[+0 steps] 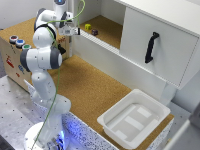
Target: Place the pink block on top of the drawer
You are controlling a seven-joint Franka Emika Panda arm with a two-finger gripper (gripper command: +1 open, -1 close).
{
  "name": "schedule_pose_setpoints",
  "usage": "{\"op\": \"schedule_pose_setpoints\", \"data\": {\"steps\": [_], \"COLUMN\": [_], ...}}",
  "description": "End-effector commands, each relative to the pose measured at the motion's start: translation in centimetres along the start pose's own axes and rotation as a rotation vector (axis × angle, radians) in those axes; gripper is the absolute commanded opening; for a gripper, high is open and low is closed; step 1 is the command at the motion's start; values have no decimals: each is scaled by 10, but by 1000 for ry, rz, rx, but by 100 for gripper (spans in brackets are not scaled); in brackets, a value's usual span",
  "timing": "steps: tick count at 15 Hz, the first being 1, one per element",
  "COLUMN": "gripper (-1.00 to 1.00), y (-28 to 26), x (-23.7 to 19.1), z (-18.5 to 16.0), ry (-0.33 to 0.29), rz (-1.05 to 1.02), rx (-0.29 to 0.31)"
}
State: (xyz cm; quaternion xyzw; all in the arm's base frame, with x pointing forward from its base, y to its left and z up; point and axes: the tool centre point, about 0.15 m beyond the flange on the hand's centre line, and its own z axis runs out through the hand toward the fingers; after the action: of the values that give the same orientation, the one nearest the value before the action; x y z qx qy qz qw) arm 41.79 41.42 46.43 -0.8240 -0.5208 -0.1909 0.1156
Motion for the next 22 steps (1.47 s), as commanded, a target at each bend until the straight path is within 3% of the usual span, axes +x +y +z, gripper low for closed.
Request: {"op": "schedule_pose_setpoints", "data": {"steps": [1,4,11,12,13,18,22], "gripper": [-100,-100,-100,-100,100,100,100], "y": [6,15,-7,-7,-6,-12,-22], "x": [26,46,50,48,48,76,77], "z": [24,33,52,54,54,0,-21], "ry": [20,57,-34,-43,-48,47,-11], "rz": [-160,-244,-395,-387,-380,-430,-473], "rx": [158,211,293,282,265,225,199]}}
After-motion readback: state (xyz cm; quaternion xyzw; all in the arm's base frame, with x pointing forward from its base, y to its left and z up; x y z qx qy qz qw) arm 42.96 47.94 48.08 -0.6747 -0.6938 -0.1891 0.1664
